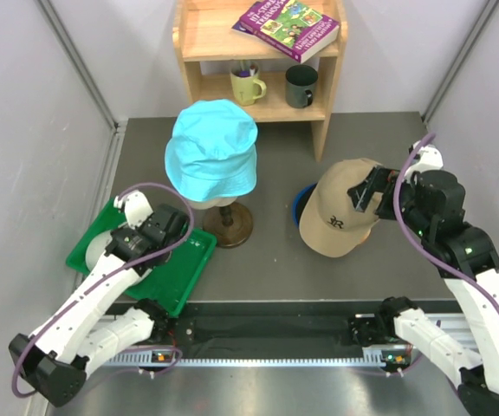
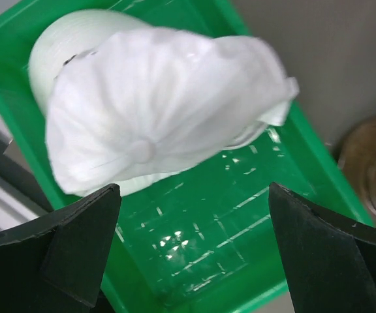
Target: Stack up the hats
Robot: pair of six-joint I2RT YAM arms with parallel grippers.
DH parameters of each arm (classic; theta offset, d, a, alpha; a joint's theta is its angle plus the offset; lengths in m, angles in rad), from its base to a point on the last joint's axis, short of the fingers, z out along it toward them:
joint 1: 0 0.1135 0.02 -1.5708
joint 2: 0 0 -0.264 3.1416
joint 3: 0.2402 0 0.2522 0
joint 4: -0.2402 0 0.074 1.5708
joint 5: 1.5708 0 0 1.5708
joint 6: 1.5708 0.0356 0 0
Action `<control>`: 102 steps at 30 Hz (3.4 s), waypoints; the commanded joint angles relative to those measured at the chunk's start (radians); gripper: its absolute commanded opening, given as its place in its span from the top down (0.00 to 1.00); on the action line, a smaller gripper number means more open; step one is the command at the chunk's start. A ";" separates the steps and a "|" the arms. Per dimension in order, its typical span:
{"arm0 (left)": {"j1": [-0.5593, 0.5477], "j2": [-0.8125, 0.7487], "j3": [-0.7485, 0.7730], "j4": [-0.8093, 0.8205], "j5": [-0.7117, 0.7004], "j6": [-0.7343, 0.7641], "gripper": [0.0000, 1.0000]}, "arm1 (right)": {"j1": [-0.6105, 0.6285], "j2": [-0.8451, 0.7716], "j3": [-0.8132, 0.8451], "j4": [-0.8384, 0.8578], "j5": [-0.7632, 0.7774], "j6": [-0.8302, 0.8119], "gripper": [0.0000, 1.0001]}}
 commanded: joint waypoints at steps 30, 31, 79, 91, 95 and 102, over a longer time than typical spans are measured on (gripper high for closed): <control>0.387 -0.152 0.072 0.085 0.157 0.000 1.00 | 0.014 0.022 0.049 0.101 -0.149 -0.060 0.00; 0.387 -0.173 0.101 0.065 0.210 -0.033 1.00 | 0.015 0.025 0.042 0.119 -0.175 -0.054 0.00; 0.387 -0.412 0.046 -0.155 0.628 -0.130 0.69 | 0.785 0.249 -0.057 0.478 0.102 0.187 0.00; 0.387 -0.404 0.137 -0.187 0.625 -0.138 0.62 | 0.785 0.252 -0.055 0.474 0.094 0.185 0.00; 0.387 -0.401 0.166 -0.195 0.634 -0.144 0.59 | 0.787 0.249 -0.053 0.466 0.094 0.184 0.01; 0.387 -0.415 0.099 -0.201 0.636 -0.112 0.54 | 0.785 0.255 -0.057 0.465 0.085 0.185 0.00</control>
